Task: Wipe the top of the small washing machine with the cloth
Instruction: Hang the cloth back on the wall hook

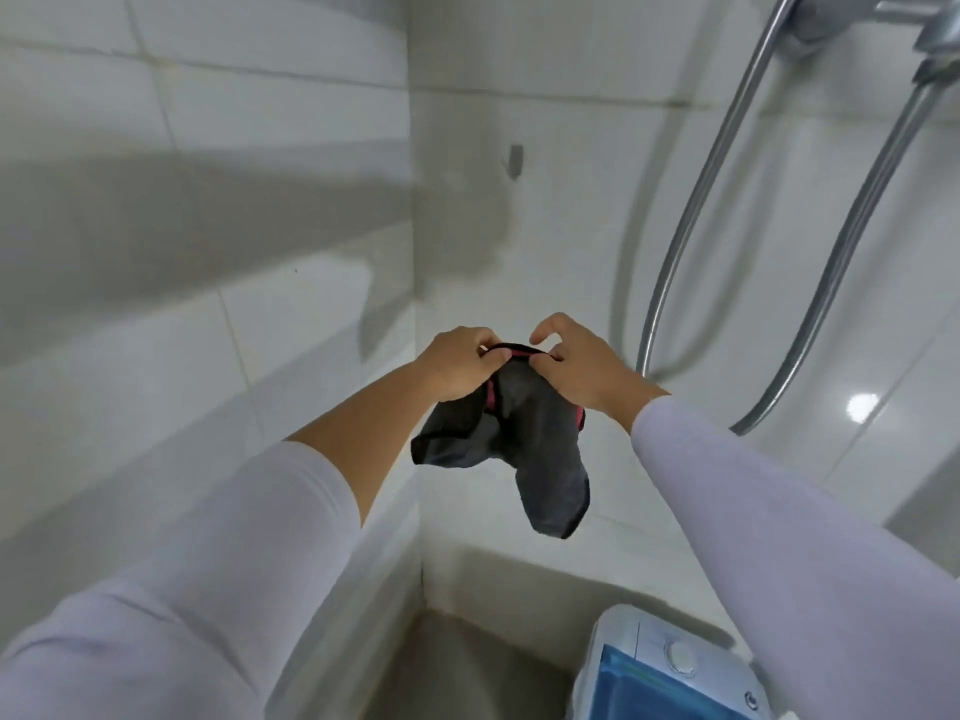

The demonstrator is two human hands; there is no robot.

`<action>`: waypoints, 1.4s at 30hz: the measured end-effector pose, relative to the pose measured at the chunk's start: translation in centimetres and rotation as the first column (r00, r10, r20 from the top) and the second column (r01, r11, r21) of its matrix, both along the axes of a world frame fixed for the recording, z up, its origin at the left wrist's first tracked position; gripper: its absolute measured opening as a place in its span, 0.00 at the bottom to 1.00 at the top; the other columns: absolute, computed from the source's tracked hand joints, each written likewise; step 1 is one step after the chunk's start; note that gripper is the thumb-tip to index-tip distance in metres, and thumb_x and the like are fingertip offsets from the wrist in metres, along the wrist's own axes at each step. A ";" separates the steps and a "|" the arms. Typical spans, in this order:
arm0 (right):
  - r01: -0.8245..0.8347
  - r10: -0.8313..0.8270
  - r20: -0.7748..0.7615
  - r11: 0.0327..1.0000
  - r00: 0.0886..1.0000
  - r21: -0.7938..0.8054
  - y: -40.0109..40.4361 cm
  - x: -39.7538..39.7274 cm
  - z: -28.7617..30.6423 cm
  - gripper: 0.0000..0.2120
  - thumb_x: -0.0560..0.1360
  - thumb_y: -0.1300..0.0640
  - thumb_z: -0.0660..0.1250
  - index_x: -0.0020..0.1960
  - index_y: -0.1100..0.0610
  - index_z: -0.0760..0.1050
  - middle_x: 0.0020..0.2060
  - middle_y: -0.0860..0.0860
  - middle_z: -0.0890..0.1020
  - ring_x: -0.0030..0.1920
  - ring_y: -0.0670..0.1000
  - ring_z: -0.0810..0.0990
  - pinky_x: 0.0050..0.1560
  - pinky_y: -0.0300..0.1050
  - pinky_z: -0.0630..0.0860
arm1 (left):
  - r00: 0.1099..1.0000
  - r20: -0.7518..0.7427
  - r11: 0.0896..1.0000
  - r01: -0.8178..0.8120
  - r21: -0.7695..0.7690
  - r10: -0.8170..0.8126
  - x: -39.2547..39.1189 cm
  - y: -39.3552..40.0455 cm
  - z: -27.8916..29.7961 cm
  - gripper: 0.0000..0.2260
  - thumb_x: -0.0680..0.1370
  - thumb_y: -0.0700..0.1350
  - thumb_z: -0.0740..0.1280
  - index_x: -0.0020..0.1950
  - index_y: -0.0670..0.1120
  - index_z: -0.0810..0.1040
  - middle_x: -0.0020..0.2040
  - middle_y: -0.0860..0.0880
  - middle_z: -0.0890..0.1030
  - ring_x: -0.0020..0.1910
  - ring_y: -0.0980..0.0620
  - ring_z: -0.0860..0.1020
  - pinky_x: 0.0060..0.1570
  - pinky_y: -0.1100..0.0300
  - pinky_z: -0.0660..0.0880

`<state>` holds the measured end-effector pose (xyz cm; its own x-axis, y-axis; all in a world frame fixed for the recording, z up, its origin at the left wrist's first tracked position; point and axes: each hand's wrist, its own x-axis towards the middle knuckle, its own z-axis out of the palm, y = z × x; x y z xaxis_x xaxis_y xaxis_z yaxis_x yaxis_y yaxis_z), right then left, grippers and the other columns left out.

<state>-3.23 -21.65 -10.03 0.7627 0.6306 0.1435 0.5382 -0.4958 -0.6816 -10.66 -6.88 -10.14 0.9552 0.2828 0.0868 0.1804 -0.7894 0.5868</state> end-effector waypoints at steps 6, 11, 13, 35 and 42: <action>-0.008 -0.007 0.220 0.998 0.975 0.069 1.9 0.6 10.9 0.06 0.76 0.62 0.57 0.45 0.52 0.68 0.26 0.50 0.69 0.27 0.50 0.66 0.28 0.39 0.65 | 0.986 0.164 0.987 0.035 -0.155 -0.010 0.4 2.8 10.7 0.09 0.76 0.45 0.67 0.55 0.50 0.74 0.49 0.51 0.79 0.47 0.53 0.77 0.36 0.67 0.69; 0.012 -0.009 0.376 1.000 0.927 -0.005 3.7 2.8 15.4 0.11 0.78 0.62 0.56 0.46 0.55 0.77 0.37 0.55 0.78 0.36 0.54 0.74 0.41 0.42 0.71 | 0.943 0.332 0.999 0.034 -0.015 -0.027 3.1 4.6 15.3 0.06 0.76 0.40 0.65 0.47 0.50 0.70 0.48 0.49 0.79 0.43 0.51 0.77 0.35 0.68 0.70; 0.031 -0.006 0.438 0.998 0.899 -0.050 4.5 4.2 16.3 0.12 0.78 0.61 0.56 0.49 0.56 0.79 0.40 0.55 0.75 0.41 0.54 0.73 0.44 0.41 0.68 | 0.922 0.386 1.000 0.023 0.005 -0.023 4.8 5.4 16.1 0.04 0.77 0.40 0.65 0.47 0.48 0.71 0.45 0.48 0.79 0.40 0.51 0.77 0.34 0.68 0.70; 0.251 -0.279 0.158 0.952 0.947 0.178 9.5 9.4 12.2 0.19 0.76 0.64 0.57 0.60 0.52 0.79 0.55 0.52 0.83 0.48 0.51 0.80 0.45 0.25 0.70 | 0.885 0.331 0.933 -0.248 -0.261 0.327 13.2 6.4 11.7 0.08 0.76 0.44 0.67 0.50 0.40 0.81 0.49 0.46 0.83 0.49 0.50 0.79 0.48 0.68 0.69; 0.164 -0.147 -0.093 0.963 0.985 0.212 7.3 7.8 9.8 0.23 0.75 0.66 0.57 0.64 0.47 0.75 0.51 0.50 0.82 0.50 0.51 0.80 0.58 0.39 0.75 | 0.879 0.287 0.892 -0.267 -0.365 0.380 10.8 4.5 8.7 0.13 0.79 0.50 0.62 0.54 0.43 0.79 0.49 0.45 0.84 0.51 0.46 0.80 0.53 0.57 0.71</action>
